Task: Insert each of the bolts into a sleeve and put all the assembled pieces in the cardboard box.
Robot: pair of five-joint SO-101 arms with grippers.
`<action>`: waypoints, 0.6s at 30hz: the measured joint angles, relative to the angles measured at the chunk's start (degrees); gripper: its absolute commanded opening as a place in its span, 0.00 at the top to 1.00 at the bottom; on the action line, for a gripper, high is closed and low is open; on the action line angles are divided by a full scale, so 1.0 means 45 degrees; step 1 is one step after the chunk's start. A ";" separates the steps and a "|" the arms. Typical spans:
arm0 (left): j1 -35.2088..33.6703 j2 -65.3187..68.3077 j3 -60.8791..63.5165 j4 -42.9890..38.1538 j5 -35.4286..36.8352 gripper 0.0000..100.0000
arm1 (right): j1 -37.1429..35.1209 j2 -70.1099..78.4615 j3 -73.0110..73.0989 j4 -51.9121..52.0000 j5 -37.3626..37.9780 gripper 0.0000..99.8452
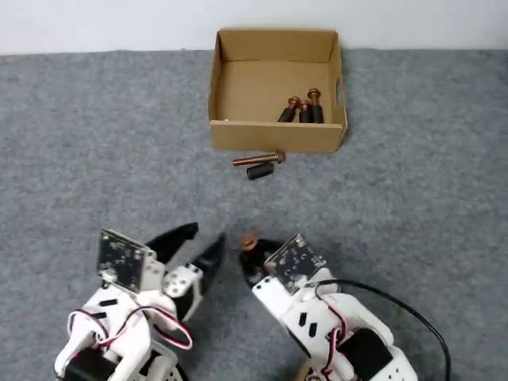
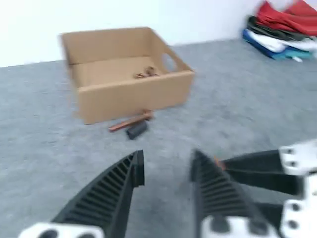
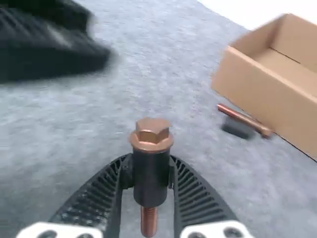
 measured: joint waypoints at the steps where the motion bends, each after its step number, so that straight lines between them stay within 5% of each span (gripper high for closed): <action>1: -0.0371 0.0000 0.0000 -0.0039 0.0000 0.99 | 0.0352 0.0000 0.0000 0.0000 0.0000 0.99; 10: -0.3380 0.0000 0.2676 -0.1797 -0.0098 1.00 | 0.4142 0.0000 -0.1133 0.1348 -0.2579 0.99; 18: -0.4923 0.0020 0.5978 -0.3263 -0.1836 1.00 | 0.4864 0.0020 -0.3087 0.3810 -0.2696 0.99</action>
